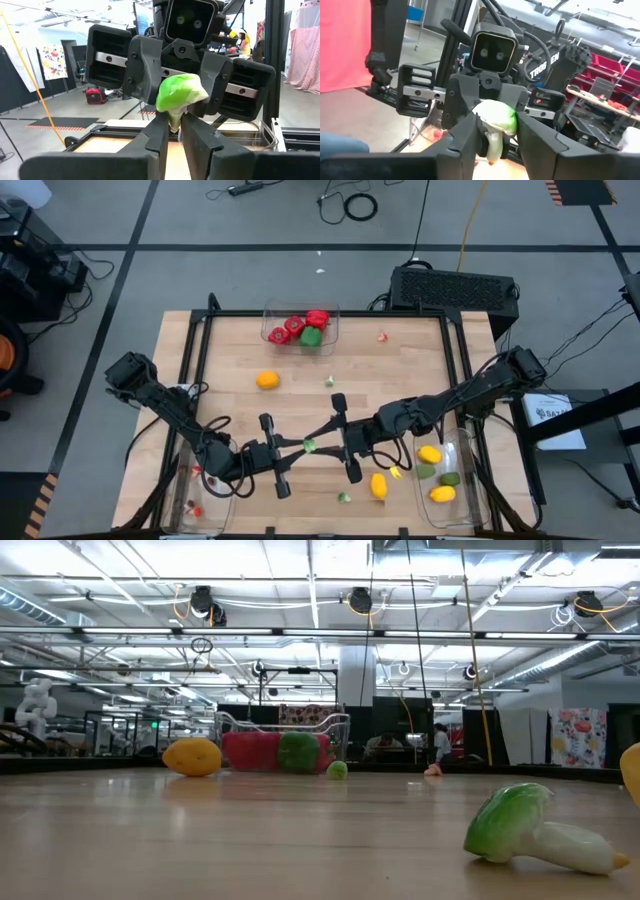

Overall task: Sort produce into baskets
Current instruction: Put the green mushroom into the bottom left transparent bin

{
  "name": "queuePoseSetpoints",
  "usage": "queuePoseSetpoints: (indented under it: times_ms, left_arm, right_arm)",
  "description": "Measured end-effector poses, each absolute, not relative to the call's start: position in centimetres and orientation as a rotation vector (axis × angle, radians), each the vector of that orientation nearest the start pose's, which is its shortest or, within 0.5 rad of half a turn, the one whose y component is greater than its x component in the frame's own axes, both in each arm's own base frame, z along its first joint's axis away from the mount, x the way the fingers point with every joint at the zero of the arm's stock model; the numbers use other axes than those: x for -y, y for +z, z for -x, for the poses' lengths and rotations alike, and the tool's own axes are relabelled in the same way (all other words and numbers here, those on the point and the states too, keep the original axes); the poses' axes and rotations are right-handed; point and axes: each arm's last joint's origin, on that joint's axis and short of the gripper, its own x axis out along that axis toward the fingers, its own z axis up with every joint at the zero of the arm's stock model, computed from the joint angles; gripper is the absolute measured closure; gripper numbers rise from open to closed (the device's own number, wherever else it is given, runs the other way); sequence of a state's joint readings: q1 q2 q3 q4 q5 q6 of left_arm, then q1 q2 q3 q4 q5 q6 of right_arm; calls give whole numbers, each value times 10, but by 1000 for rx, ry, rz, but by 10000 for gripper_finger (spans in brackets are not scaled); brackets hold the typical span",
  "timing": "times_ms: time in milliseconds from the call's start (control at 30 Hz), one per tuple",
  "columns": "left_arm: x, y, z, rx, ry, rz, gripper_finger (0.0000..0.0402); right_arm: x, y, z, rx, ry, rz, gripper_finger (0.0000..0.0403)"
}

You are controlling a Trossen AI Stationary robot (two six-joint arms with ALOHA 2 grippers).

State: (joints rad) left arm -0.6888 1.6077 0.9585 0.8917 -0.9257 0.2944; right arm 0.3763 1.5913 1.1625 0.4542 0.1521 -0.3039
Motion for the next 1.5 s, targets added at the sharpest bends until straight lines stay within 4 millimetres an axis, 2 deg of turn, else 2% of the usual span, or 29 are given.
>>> queuePoseSetpoints:
  times_ms: [100, 333, 433, 533, 667, 867, 1033, 1267, 1500]
  left_arm:
    - [201, 287, -280, 128, 256, -121, 346]
    - [202, 287, -280, 135, 219, -127, 346]
    - [202, 287, -280, 136, 213, -128, 346]
    - [204, 287, -279, 133, 208, -141, 346]
    - [210, 292, -269, 128, 201, -182, 346]
    - [221, 304, -235, 28, 239, -232, 346]
    - [225, 301, -189, -125, 133, -169, 346]
    - [209, 289, -127, -529, -129, 191, 346]
    - [200, 277, -97, -951, -187, 390, 346]
  right_arm:
    - [-133, 321, -345, 42, 227, 293, 249]
    - [-136, 319, -344, 23, 237, 299, 121]
    - [-138, 319, -343, 20, 242, 300, 81]
    - [-138, 318, -343, 11, 240, 304, 60]
    - [-135, 319, -338, -43, 212, 304, 53]
    - [-127, 326, -322, -154, 168, 274, 53]
    - [-121, 331, -309, -227, 168, 238, 53]
    - [-119, 329, -302, -293, 171, 214, 53]
    - [-118, 329, -303, -300, 170, 215, 53]
